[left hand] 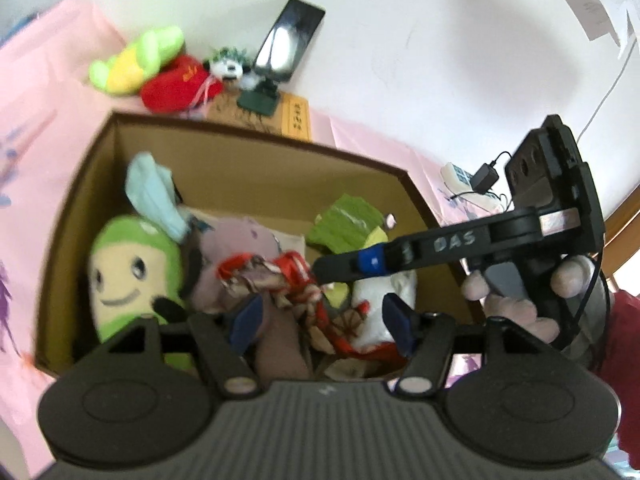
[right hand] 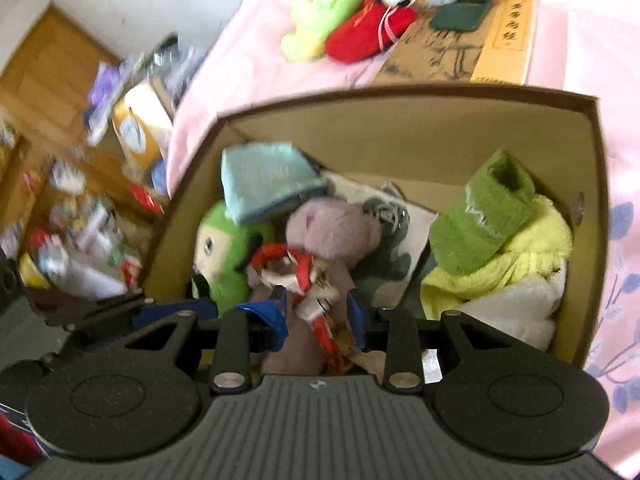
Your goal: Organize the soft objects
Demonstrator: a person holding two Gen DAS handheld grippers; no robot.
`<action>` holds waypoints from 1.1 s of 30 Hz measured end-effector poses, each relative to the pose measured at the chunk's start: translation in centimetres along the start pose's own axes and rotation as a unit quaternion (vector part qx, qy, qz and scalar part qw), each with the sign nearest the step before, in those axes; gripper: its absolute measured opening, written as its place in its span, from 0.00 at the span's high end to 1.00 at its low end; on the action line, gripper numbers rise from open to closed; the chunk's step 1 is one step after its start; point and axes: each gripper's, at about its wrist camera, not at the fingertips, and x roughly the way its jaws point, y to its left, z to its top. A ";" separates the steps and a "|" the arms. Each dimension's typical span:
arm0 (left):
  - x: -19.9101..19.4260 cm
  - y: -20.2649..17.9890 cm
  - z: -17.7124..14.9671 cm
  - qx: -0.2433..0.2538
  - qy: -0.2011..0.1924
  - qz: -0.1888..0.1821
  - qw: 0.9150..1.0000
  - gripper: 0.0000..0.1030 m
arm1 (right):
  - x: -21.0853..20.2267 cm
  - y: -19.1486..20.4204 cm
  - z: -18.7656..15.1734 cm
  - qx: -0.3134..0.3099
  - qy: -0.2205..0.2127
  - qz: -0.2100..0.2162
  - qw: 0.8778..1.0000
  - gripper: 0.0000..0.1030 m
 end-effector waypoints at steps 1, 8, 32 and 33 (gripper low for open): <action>-0.2 -0.1 0.2 0.008 -0.004 0.008 1.000 0.36 | -0.3 -0.2 0.1 0.012 -0.013 0.005 1.000 0.85; -0.7 -0.2 0.7 0.043 -0.013 0.055 0.997 0.36 | 1.0 -0.9 0.5 0.081 -0.062 -0.037 0.994 0.84; -3.6 -10.7 1.1 0.073 -0.027 0.256 0.963 0.27 | -12.5 8.1 -8.7 0.057 -0.240 -0.269 0.931 0.82; -3.6 -11.1 0.7 0.071 -0.027 0.264 0.962 0.27 | -12.8 8.3 -9.3 0.050 -0.235 -0.275 0.931 0.82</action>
